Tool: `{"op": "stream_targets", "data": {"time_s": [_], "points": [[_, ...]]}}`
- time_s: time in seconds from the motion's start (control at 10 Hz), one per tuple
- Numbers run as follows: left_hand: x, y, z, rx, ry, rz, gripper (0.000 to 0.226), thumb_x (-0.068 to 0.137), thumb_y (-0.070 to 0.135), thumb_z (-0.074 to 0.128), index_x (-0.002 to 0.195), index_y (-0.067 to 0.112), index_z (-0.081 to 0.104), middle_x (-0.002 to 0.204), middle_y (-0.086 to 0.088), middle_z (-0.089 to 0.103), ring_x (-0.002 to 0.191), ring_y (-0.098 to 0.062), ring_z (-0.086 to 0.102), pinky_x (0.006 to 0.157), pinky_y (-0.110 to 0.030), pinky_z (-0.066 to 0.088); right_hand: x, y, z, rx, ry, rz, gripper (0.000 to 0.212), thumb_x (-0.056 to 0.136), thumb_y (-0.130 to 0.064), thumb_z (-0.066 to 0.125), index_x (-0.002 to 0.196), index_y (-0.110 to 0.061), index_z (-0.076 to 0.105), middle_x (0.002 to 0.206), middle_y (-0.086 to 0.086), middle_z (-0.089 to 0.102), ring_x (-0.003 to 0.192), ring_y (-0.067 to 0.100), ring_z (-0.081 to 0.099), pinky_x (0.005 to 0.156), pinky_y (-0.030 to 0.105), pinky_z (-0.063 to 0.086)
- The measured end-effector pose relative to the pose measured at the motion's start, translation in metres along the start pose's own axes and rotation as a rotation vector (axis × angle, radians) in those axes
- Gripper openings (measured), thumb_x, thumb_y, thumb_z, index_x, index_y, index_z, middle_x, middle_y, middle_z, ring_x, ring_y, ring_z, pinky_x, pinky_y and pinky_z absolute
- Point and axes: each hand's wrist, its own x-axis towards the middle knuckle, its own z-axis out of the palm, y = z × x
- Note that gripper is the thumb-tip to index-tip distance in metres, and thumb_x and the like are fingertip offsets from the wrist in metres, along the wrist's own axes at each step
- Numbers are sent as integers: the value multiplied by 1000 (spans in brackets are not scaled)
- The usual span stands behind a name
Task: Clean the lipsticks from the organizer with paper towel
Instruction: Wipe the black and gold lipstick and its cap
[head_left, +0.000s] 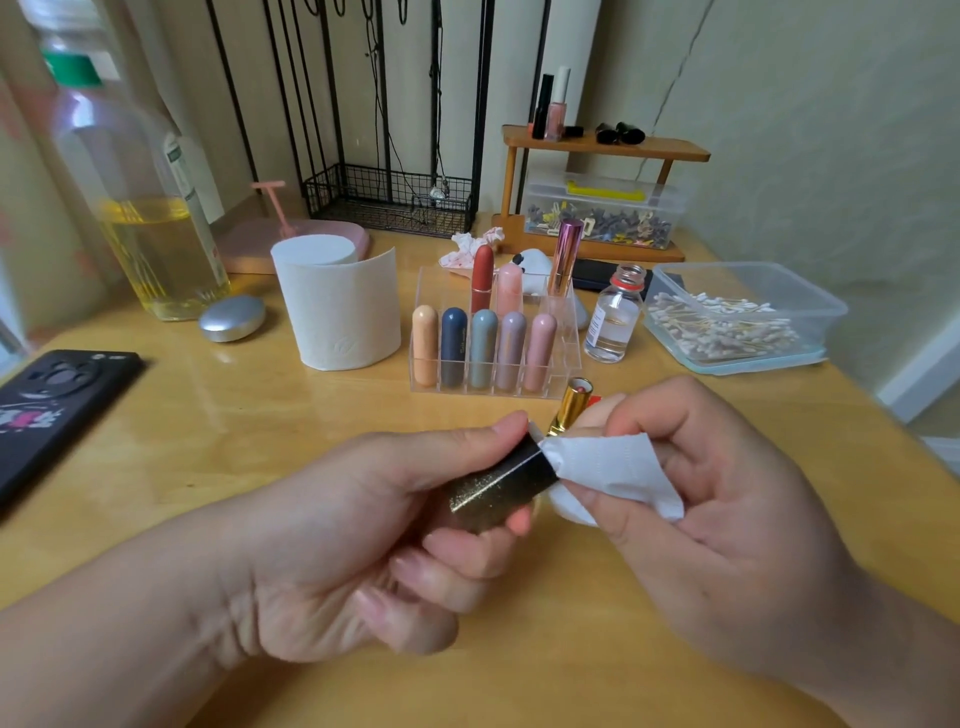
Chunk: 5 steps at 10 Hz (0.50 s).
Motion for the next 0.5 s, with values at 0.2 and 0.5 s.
{"op": "stream_targets", "data": {"time_s": [0.2, 0.5], "points": [[0, -4, 2, 80, 11, 142, 39, 94, 36, 61, 94, -2, 59, 64, -4, 27, 47, -11, 22, 37, -16, 31, 4, -6, -6, 21, -42, 190, 14, 89, -19, 62, 87, -27, 51, 78, 20, 60, 65, 54, 48, 53, 63, 42], [-2, -11, 5, 1136, 399, 527, 43, 89, 59, 49, 89, 18, 60, 54, 8, 47, 49, -7, 44, 50, -21, 39, 10, -17, -11, 118, -115, 411, 10, 82, -19, 63, 79, -18, 54, 71, 19, 53, 59, 32, 37, 52, 37, 31]]}}
